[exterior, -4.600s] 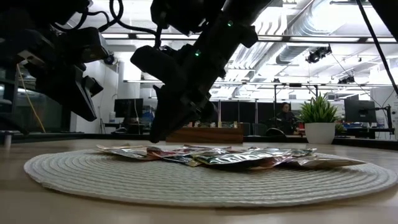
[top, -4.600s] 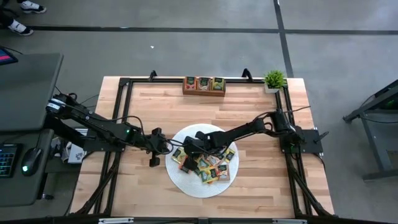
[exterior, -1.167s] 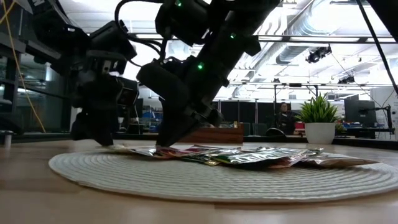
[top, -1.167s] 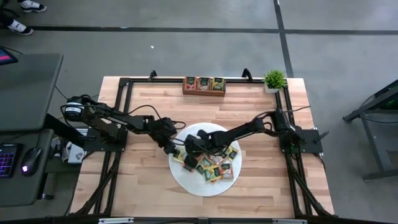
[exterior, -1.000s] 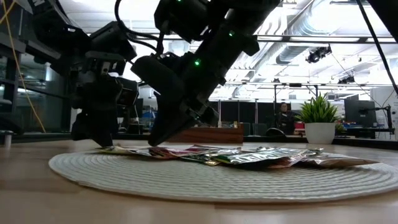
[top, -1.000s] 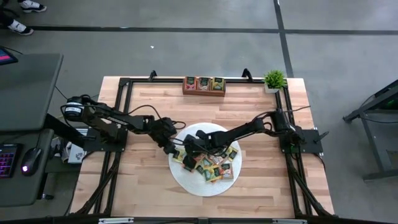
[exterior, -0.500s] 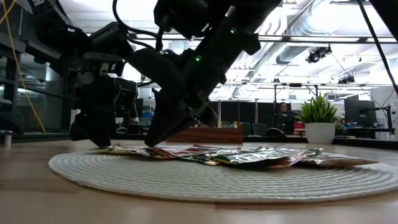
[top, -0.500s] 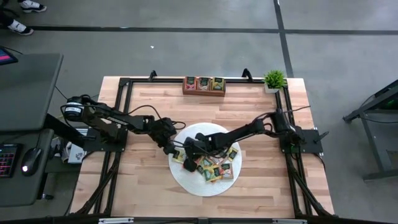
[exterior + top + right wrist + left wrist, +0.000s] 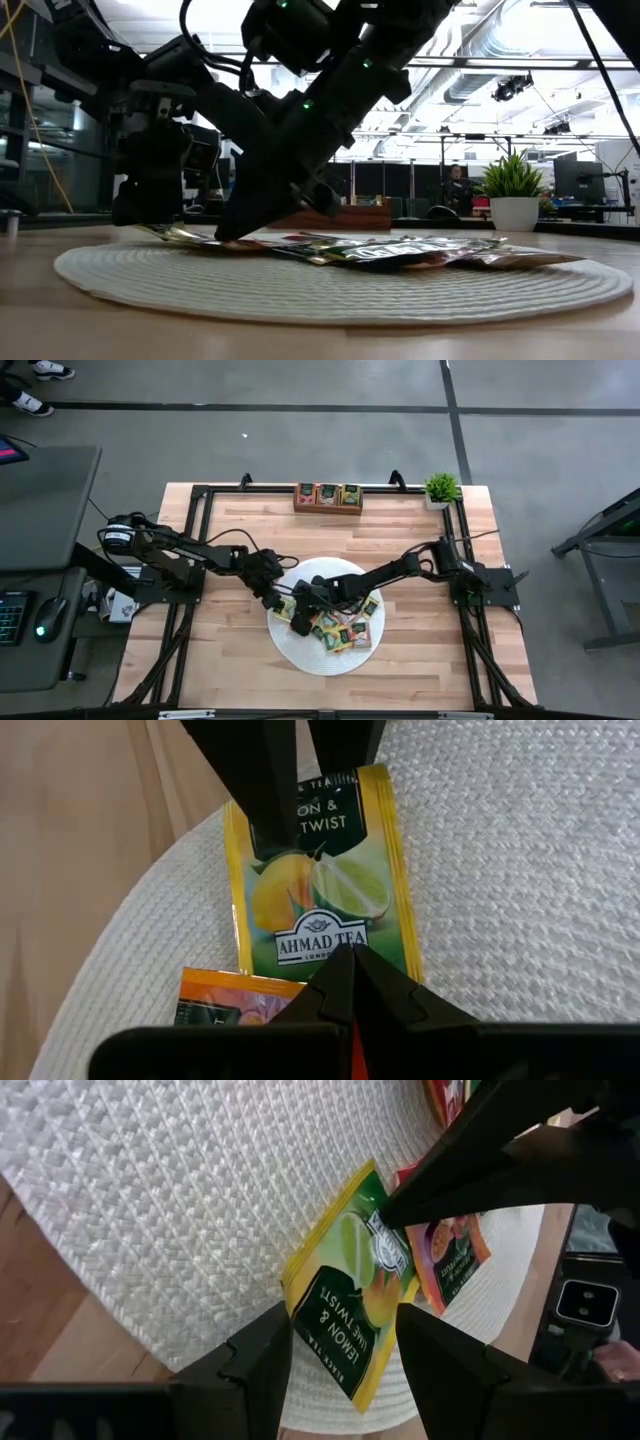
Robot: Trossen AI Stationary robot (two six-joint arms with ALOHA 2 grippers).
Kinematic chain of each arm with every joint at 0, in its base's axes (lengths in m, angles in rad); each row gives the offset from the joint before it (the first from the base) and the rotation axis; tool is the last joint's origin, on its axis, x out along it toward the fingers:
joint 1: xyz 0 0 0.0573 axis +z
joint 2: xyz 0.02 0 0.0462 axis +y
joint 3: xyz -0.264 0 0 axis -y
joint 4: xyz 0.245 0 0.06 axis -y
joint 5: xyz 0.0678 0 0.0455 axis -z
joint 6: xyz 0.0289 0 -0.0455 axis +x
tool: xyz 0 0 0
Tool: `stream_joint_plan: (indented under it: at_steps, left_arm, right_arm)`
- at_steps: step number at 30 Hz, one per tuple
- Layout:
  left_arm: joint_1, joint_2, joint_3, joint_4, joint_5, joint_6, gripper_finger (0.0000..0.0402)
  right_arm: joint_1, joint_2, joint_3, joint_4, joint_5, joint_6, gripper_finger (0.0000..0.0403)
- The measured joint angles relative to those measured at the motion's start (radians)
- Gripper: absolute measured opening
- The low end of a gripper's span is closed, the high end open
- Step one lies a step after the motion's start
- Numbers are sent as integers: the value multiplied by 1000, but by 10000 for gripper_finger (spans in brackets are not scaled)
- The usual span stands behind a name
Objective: Pick & Place Tea
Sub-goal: Put the yellow tea bag into the right section of the wooden organizer
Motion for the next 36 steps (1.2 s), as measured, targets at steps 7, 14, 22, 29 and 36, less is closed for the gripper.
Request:
stream_joint_plan:
  at_steps: [7,14,22,29,36]
  left_arm:
    - [0,0,0,0,-1,15,176]
    - [0,0,0,0,-3,26,93]
    - [0,0,0,-2,-6,81,13]
    - [1,0,0,-8,-27,135,1]
    - [2,-11,32,-24,-27,202,1]
  right_arm:
    - [-7,1,-1,18,3,-1,0]
    - [-8,2,-2,18,6,-2,0]
    - [-8,3,-2,21,6,-3,0]
    - [-8,-50,-7,-15,76,-36,0]
    - [-25,-151,-4,-87,109,-92,0]
